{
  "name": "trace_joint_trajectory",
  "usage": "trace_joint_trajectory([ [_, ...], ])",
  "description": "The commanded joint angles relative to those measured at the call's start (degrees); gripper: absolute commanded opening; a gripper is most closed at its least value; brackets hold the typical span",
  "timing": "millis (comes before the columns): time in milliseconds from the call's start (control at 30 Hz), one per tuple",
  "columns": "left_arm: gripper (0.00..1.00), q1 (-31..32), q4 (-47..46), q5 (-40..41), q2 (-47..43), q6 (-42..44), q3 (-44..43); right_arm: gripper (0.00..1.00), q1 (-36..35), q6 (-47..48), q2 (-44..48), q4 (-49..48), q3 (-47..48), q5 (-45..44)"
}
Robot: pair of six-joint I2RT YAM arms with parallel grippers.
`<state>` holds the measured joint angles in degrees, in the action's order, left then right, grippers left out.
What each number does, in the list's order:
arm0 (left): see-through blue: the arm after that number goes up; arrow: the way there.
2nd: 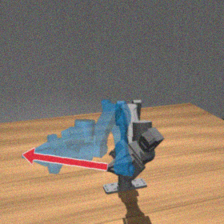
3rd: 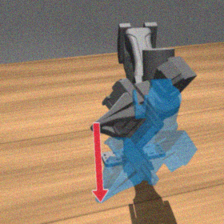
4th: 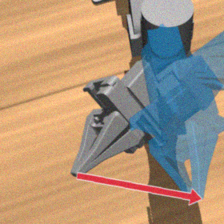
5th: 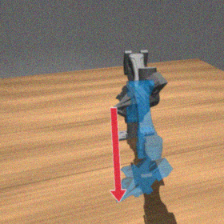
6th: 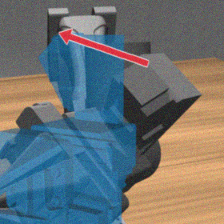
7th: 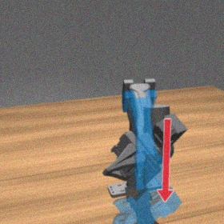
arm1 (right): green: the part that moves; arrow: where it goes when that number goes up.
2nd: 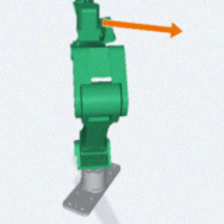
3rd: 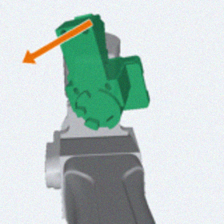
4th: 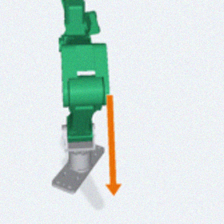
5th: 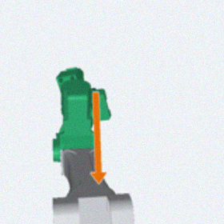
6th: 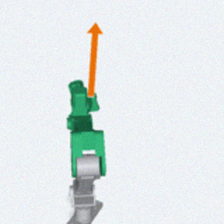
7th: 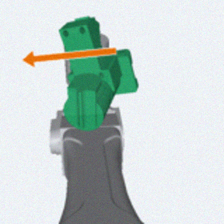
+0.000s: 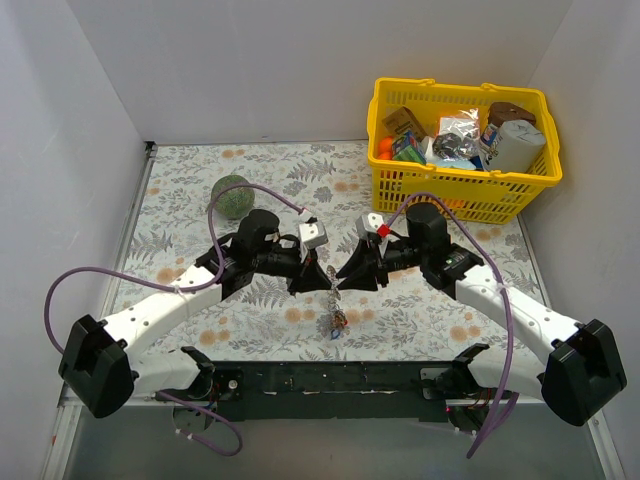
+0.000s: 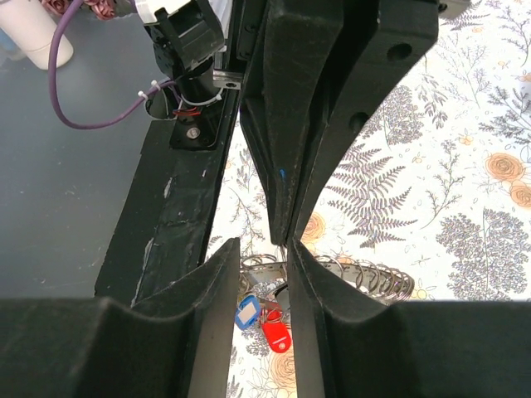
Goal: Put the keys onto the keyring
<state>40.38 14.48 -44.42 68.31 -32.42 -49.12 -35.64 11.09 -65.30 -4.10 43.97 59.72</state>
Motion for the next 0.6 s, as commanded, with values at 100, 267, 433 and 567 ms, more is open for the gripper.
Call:
trace_joint_trajectory([
  [100, 0.00, 0.0, -10.6, 0.2, -6.1, -4.7, 3.7, 0.36, 0.6, -2.7, 1.8, -6.4, -3.1, 0.9],
  [267, 0.00, 0.0, -19.1, 1.9, -9.3, -8.2, 8.2, 0.35, 2.4, -5.8, 2.2, -11.9, -4.7, 3.2],
  [433, 0.00, 0.0, -31.1, 2.5, -12.6, -13.6, 13.9, 0.36, 3.0, -10.6, 3.7, -18.2, -6.3, 3.6],
  [567, 0.00, 0.0, -41.3, 3.4, -14.3, -17.8, 18.8, 0.38, 3.5, -12.9, 5.2, -21.3, -6.3, 3.4],
])
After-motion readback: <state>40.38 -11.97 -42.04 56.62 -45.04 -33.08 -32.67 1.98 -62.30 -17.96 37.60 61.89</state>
